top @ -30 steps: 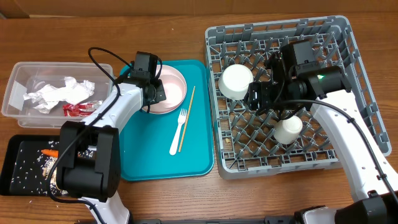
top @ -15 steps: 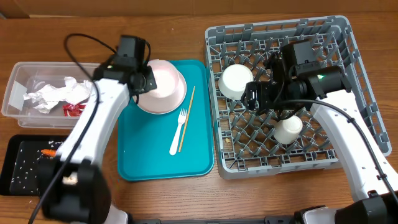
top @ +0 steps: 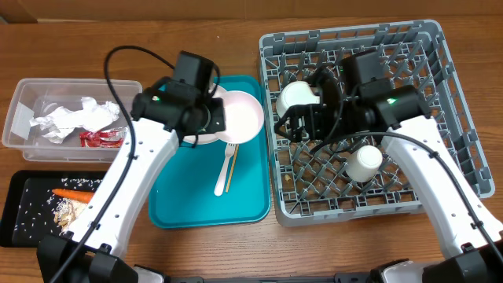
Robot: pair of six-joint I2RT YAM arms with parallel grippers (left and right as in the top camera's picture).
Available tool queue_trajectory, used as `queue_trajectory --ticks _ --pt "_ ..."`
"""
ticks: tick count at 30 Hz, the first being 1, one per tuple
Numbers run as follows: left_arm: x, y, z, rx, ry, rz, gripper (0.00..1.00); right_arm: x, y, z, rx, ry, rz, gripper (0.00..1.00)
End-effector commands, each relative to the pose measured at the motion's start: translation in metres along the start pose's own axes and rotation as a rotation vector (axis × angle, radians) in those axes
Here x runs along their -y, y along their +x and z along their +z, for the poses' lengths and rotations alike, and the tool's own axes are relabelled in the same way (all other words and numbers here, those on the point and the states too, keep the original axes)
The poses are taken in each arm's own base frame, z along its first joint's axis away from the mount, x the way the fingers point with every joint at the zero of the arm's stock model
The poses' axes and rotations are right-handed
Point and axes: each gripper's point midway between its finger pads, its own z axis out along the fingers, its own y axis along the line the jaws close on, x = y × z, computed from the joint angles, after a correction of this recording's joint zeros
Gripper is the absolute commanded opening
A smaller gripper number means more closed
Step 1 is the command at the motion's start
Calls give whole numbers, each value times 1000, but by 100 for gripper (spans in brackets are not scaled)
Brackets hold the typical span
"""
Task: Sort waste into correct bins and load items into the dishwasher
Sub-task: 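Lift the pink bowl with the left gripper toward the right gripper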
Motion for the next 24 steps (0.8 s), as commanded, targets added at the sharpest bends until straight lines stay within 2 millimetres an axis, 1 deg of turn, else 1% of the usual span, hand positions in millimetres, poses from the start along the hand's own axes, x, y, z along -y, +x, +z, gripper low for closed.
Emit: queue_trajectory --ticks 1,2,7,12,15,19,23,24 --pt "18 9 2 -21 35 56 4 -13 1 9 -5 -6 -49 96" --pt "21 12 2 -26 38 66 4 -13 2 11 -5 14 -62 95" --pt "32 29 1 -74 44 102 4 -15 5 17 -13 53 -90 93" --pt "38 41 0 -112 55 142 4 -8 3 17 -4 97 -92 91" --pt "41 43 0 -114 59 156 4 -5 2 16 1 116 -91 88" --pt "47 45 0 -112 69 171 4 8 -1 16 23 183 -11 85" --pt "52 46 0 -110 76 184 4 11 -2 20 17 193 -2 82" --pt "55 47 0 -107 83 189 4 12 -2 21 15 193 0 79"
